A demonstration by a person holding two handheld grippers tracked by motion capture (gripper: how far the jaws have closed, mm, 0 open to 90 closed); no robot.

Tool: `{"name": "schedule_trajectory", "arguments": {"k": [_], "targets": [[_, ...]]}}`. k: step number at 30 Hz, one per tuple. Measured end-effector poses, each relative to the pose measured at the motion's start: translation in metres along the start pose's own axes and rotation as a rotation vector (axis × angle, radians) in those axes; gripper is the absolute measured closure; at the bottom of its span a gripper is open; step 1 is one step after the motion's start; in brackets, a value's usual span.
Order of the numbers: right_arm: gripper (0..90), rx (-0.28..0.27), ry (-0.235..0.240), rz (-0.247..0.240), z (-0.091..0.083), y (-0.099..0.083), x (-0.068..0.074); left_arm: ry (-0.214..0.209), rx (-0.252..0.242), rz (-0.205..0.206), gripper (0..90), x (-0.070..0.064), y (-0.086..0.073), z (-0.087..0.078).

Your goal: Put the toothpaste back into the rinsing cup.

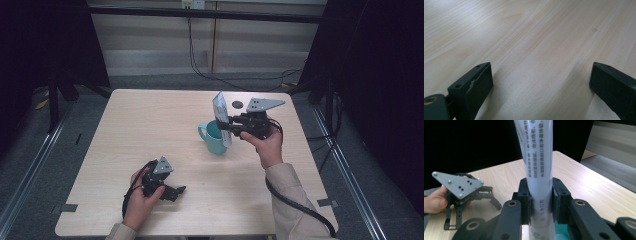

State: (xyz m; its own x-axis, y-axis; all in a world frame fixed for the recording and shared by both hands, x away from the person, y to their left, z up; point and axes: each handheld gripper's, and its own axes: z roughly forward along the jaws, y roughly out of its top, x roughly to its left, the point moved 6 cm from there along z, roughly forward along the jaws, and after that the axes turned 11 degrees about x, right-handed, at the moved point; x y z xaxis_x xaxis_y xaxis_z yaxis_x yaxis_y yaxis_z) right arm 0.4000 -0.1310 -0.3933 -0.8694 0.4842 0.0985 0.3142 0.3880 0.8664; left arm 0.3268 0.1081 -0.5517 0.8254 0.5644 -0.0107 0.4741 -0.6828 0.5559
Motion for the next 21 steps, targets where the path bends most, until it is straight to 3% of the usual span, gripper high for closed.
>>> {"name": "schedule_trajectory", "arguments": {"k": [21], "targets": [[72.0, -0.075, -0.037, 0.046, 0.0, 0.012, -0.019, -0.001, 0.001, 0.003, 4.2, 0.0, 0.0, 0.0]]}}
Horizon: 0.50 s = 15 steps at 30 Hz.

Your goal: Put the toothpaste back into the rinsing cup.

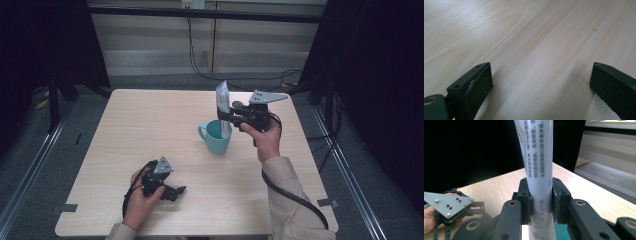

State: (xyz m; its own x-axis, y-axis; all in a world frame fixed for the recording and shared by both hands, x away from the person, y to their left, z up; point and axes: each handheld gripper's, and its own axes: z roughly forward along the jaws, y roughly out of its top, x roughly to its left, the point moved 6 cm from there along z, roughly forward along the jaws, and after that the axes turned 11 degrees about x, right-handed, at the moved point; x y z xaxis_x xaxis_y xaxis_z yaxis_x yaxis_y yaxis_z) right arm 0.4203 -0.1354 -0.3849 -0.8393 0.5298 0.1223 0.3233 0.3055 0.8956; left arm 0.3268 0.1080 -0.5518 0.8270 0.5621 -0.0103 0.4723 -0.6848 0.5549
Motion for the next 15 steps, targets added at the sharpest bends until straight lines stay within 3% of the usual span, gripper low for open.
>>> {"name": "schedule_trajectory", "arguments": {"k": [15], "targets": [[71.9, -0.004, -0.026, 0.002, 0.015, 0.004, -0.012, -0.002, -0.009, -0.012, 4.1, -0.001, 0.001, 0.001]]}}
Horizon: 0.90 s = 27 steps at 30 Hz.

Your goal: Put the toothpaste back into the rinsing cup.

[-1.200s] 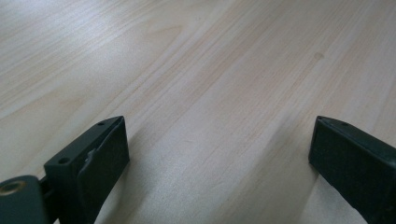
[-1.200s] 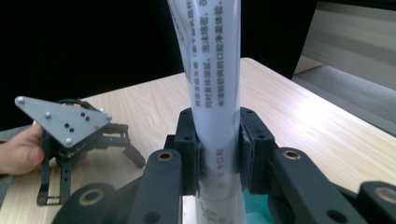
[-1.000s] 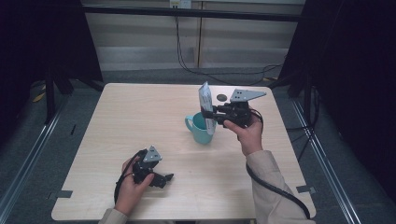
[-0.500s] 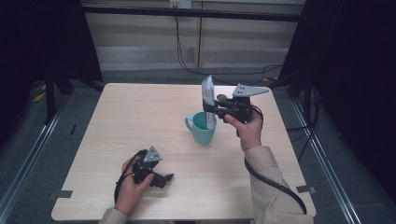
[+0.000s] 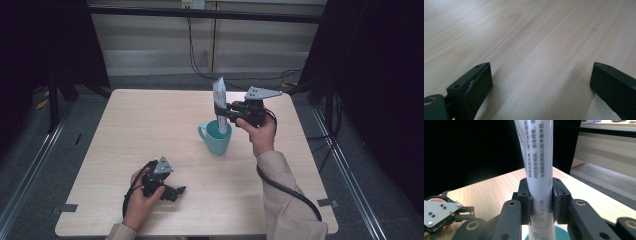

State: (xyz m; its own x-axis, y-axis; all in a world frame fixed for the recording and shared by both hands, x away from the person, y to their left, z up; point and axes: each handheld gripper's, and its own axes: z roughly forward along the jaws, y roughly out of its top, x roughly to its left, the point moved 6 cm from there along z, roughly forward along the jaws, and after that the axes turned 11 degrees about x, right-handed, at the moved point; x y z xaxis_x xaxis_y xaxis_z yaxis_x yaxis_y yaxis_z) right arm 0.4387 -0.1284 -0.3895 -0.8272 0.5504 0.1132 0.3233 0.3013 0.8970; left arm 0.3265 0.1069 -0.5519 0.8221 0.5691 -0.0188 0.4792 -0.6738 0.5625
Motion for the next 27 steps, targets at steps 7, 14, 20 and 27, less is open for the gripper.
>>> {"name": "schedule_trajectory", "arguments": {"k": [7, 14, 20, 27], "targets": [[71.8, 0.005, 0.0, 0.005, 0.009, -0.004, -0.004, -0.003, 0.002, 0.002, 4.0, 0.0, 0.0, 0.0], [71.6, 0.017, -0.004, 0.009, 0.016, -0.009, -0.007, -0.003, 0.003, 0.003, 4.0, 0.0, 0.0, 0.0], [71.5, 0.026, -0.015, 0.02, 0.021, -0.02, -0.01, -0.002, 0.011, 0.014, 4.0, 0.0, -0.001, -0.001], [71.3, 0.036, -0.014, 0.041, 0.029, -0.034, -0.012, 0.0, 0.008, 0.01, 3.9, 0.0, -0.001, 0.0]]}}
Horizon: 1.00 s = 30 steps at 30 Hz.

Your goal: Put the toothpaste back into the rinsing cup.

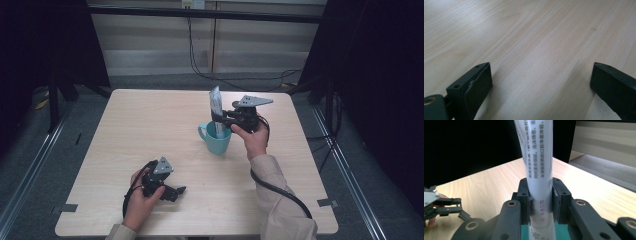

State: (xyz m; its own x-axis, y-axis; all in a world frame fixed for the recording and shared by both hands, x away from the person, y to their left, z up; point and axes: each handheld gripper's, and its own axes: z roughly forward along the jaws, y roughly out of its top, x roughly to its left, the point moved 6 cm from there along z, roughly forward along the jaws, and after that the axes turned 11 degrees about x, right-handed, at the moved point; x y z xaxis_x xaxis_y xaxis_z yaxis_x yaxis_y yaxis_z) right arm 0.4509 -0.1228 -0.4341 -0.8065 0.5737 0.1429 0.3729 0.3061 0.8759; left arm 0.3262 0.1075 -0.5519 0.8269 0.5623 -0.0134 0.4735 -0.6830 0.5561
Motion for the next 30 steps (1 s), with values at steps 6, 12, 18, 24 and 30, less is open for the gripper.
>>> {"name": "schedule_trajectory", "arguments": {"k": [6, 12, 18, 24, 30], "targets": [[71.1, 0.016, -0.005, 0.013, 0.004, -0.01, -0.003, -0.003, 0.001, 0.001, 3.9, 0.0, 0.0, 0.0], [70.9, 0.034, -0.008, 0.023, 0.006, -0.017, -0.005, -0.003, 0.002, 0.0, 4.0, 0.0, 0.0, 0.0], [70.5, 0.056, -0.017, 0.02, 0.009, -0.023, -0.005, -0.004, -0.001, 0.0, 3.9, 0.0, 0.0, 0.0], [70.4, 0.075, -0.018, 0.023, 0.011, -0.028, -0.006, -0.006, -0.002, -0.002, 3.9, -0.001, 0.0, 0.0], [70.0, 0.094, -0.017, 0.026, 0.014, -0.032, -0.005, -0.007, -0.002, -0.001, 3.9, -0.001, 0.0, 0.0]]}}
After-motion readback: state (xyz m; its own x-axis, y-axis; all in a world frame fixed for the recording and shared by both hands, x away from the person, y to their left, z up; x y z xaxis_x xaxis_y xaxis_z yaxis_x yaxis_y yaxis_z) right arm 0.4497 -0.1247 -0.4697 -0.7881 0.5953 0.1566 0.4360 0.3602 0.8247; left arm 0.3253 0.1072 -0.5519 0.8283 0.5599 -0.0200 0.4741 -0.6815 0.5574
